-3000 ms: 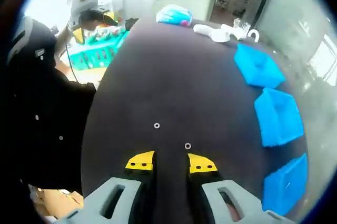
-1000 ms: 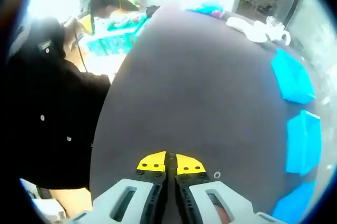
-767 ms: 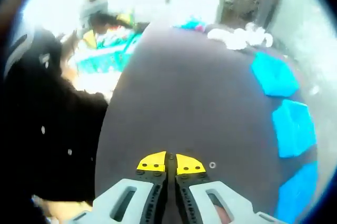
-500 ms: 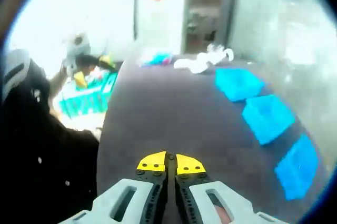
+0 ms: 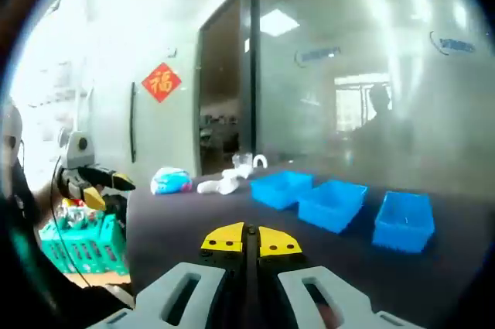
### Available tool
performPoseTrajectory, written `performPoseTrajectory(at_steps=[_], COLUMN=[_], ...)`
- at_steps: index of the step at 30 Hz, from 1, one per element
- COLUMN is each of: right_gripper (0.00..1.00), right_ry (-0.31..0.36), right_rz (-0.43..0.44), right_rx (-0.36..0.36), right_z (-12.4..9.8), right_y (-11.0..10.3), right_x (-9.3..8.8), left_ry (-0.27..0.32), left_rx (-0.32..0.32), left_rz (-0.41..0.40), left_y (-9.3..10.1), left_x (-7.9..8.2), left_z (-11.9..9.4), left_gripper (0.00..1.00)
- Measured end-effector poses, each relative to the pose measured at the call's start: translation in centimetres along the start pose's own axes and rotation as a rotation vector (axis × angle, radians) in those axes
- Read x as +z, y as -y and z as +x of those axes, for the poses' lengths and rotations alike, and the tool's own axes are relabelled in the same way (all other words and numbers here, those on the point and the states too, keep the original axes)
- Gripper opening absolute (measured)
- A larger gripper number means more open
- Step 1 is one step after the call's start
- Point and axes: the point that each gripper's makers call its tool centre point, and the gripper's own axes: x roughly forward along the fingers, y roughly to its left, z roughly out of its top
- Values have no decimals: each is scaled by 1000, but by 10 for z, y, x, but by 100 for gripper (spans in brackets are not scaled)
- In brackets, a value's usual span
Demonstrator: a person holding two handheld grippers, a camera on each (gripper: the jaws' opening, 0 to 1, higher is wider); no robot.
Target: Sort the screws, nuts, and washers into the corresponding bins
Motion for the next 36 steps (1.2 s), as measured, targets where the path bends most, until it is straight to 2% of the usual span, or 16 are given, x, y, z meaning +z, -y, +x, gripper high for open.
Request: performPoseTrajectory(at_steps=[2,6,13,21,27,36], right_gripper=[2,2,2,2,2,2], right_ry=[61,109,80,82,81,-18], right_rz=[24,-55,-95,-88,-12,-51], right_rx=[-73,-133,-121,-161,-206,-284], right_z=[-3,1,33,83,117,171], right_y=[7,10,15,51,84,128], right_x=[10,23,32,54,64,52], left_ry=[4,10,31,68,80,92], left_rx=[6,17,59,101,123,150], left_rz=[2,0,7,6,0,-10], left_y=[-1,-4,-10,-18,-23,-29], left_x=[1,1,5,15,18,22], left_z=[-1,-2,-5,-9,-11,-15], left_gripper=[43,43,43,43,43,43])
